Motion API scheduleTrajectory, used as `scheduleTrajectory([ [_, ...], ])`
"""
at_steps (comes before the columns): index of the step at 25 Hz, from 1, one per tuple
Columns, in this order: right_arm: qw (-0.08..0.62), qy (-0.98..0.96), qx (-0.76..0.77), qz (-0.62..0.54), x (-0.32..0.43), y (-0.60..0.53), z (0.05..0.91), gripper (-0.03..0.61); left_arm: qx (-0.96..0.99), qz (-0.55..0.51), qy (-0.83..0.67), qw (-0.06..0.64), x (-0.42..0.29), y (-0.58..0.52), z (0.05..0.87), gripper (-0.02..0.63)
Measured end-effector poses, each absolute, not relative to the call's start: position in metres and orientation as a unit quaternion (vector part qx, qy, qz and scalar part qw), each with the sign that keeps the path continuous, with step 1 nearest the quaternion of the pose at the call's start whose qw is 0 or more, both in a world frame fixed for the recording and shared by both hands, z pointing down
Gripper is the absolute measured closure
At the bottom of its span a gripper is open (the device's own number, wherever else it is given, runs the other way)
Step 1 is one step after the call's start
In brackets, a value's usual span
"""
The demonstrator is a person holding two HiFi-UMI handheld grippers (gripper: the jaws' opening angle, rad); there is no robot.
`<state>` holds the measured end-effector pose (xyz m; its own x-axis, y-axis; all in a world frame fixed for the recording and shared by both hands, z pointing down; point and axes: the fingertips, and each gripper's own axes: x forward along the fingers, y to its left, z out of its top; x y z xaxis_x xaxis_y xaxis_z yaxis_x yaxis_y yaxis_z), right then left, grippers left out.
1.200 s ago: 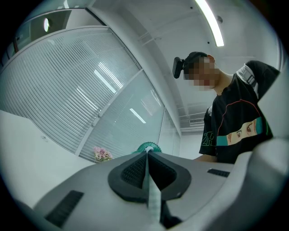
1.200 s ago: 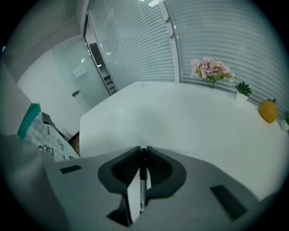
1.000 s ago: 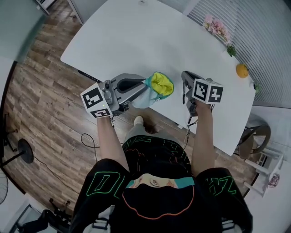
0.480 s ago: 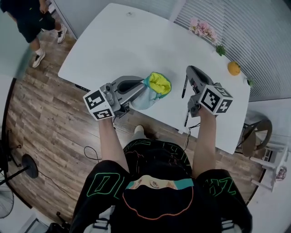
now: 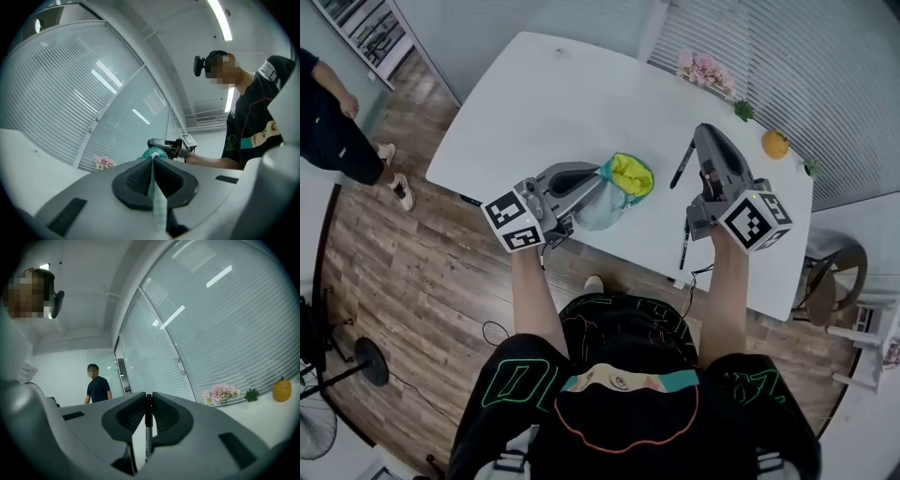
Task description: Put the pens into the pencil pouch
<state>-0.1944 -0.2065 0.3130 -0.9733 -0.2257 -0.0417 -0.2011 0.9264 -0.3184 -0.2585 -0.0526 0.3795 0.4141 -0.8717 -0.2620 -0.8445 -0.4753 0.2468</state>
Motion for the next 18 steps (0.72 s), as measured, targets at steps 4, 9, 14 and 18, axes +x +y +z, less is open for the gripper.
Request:
scheduleTrajectory([
  [4, 0.080, 0.978, -0.106, -0.158, -0.192, -0.202, 0.287, 0.532, 0.840, -0.174, -0.513, 0.039, -0.255, -0.060, 0.375, 0.612],
  [9, 0.133, 0.971, -0.077, -0.182, -0.195, -0.218, 0.257, 0.532, 0.838, -0.150, -0.522, 0.048, -0.254, -0.090, 0.374, 0.612],
  [14, 0.162, 0.968, -0.056, -0.183, -0.202, -0.198, 0.236, 0.534, 0.840, -0.144, -0.522, 0.040, -0.248, -0.088, 0.366, 0.612],
  [18, 0.178, 0.966, -0.050, -0.179, -0.214, -0.186, 0.232, 0.534, 0.841, -0.143, -0.520, 0.032, -0.247, -0.091, 0.360, 0.612],
])
